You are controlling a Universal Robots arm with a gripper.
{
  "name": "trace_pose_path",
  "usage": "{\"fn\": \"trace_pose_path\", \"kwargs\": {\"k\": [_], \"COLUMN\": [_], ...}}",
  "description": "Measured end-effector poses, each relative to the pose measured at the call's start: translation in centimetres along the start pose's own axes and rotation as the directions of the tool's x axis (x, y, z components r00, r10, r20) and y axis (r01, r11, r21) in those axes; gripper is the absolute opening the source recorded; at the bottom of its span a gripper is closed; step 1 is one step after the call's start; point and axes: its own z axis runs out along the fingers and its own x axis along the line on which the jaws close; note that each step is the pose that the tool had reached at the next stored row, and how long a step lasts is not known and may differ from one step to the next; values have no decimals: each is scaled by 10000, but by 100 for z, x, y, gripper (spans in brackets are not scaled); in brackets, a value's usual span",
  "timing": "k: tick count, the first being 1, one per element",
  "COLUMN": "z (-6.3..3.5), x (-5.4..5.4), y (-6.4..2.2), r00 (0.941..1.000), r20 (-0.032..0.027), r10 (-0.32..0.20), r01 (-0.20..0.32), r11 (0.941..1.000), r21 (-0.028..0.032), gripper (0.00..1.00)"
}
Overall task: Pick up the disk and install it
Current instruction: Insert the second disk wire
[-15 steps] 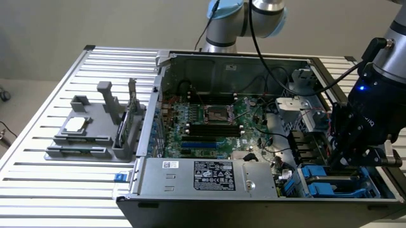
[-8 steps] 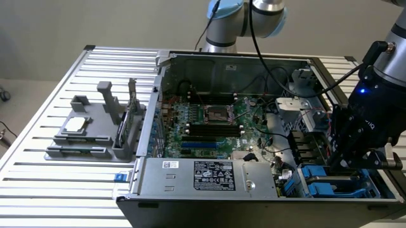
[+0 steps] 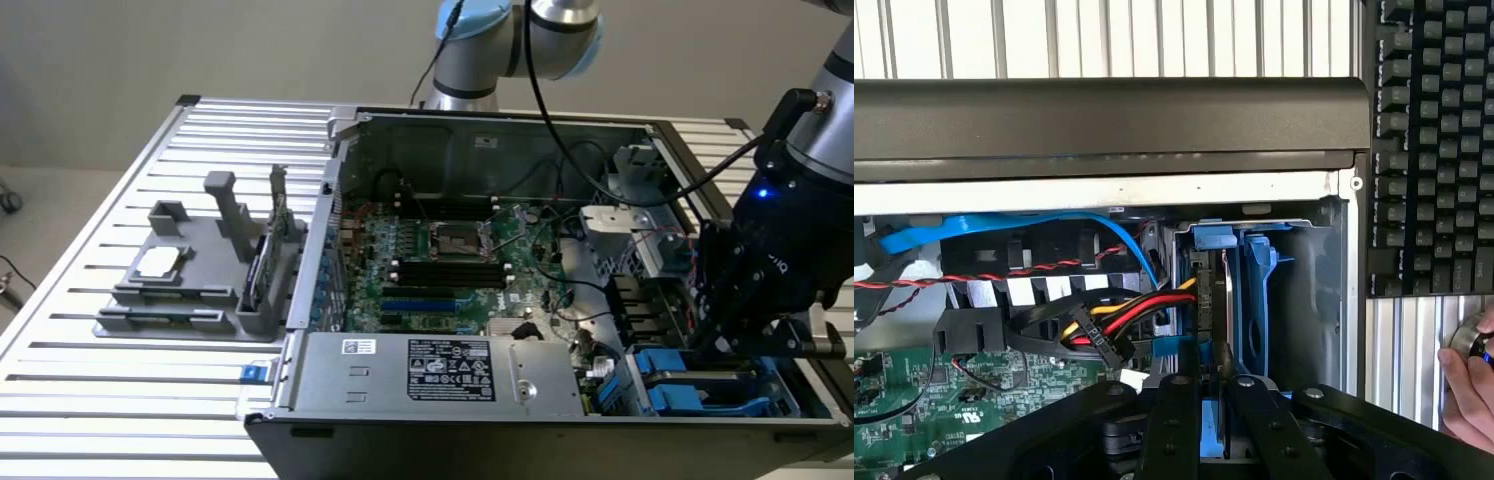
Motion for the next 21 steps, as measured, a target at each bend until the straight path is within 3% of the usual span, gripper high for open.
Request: {"fn": "trace_pose_path", "kwargs": {"k": [2, 3, 4, 9, 15, 21], "z": [-15, -43, -88, -264, -297, -356], "x": [-2, -5, -9, -29, -39, -37], "y": [0, 1, 1, -12, -174, -252], "r00": [10000, 10000, 10000, 10000, 10000, 10000], "r20": [-43, -43, -34, -34, -36, -36], "r10": [1, 0, 0, 0, 1, -1], "r01": [-1, 0, 0, 0, 0, 1], "r11": [10000, 10000, 10000, 10000, 10000, 10000], "r21": [2, 2, 2, 3, 3, 3], "gripper": [18, 18, 25, 25, 25, 25]}}
